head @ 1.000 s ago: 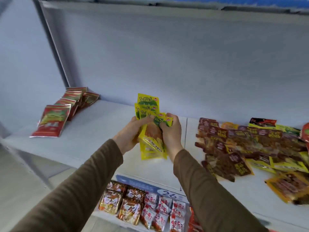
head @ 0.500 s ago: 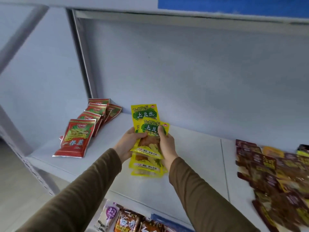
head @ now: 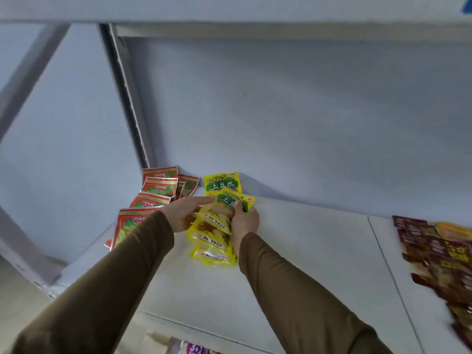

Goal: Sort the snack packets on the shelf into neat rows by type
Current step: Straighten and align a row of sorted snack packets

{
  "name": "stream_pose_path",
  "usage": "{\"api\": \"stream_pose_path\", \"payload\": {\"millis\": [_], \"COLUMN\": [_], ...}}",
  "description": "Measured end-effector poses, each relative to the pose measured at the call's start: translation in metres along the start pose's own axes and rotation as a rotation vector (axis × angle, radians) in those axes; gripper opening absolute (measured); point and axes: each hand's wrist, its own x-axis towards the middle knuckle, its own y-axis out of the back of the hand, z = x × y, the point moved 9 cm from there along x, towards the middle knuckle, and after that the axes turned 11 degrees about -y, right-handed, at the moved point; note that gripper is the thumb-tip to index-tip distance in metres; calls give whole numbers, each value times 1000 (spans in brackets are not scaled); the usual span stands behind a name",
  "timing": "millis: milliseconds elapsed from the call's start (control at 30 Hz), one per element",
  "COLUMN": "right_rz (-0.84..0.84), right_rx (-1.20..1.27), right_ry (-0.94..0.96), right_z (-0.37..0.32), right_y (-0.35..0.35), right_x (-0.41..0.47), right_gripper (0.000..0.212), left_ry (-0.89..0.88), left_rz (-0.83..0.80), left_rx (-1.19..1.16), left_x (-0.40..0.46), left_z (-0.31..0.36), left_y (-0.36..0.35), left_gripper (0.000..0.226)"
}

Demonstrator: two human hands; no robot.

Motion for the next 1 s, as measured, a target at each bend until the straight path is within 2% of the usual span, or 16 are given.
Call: {"api": "stream_pose_path", "payload": {"millis": [67, 133, 200, 300, 367, 433, 467, 567, 633, 733, 800, 867, 1000], "right_rz": [42, 66, 45, -70, -115, -140, -137, -147, -185, -260, -260, -276, -269], "right_rx": [-29, -41, -42, -43, -52, -74, -76, -34, 36, 118, 144, 157, 125], "right_ry": [0, 5, 14, -46, -71, -30, 8, 43, 0, 1, -7, -6, -20], "right_z": [-10, -18, -26, -18, 0, -7, -15, -14, 2, 18, 10, 7, 8], "right_y": [-9, -18, -30, -59, -69, -61, -52, -33, -33, -49, -53, -59, -63], "right_x": [-11, -13, -19, -10, 21, 12, -3, -9, -3, 1, -29, -39, -42], "right_gripper": [53, 43, 40, 50, 71, 84, 81, 53, 64, 51, 42, 34, 51], "left_ry": [-28, -121, -150, -209, -243, -270, -287, -378, -449, -469, -448, -442, -422], "left_rz": [-59, -74, -18, 10, 14, 33, 56, 64, 1, -110, -96, -59, -54], "left_rx": [179, 452, 599, 895, 959, 1035, 1075, 1185, 1271, 1344, 1377, 1390, 1407], "left_x": [7, 10, 13, 13, 6, 0, -1, -3, -5, -8, -6, -2, 1], "left_z": [6, 17, 21, 26, 26, 26, 26, 28, 26, 15, 9, 9, 9], "left_y": [22, 37, 48, 49, 43, 42, 43, 34, 22, 9, 13, 20, 22], "left_gripper": [94, 104, 91, 69, 52, 51, 59, 80, 84, 72, 63, 66, 73]}}
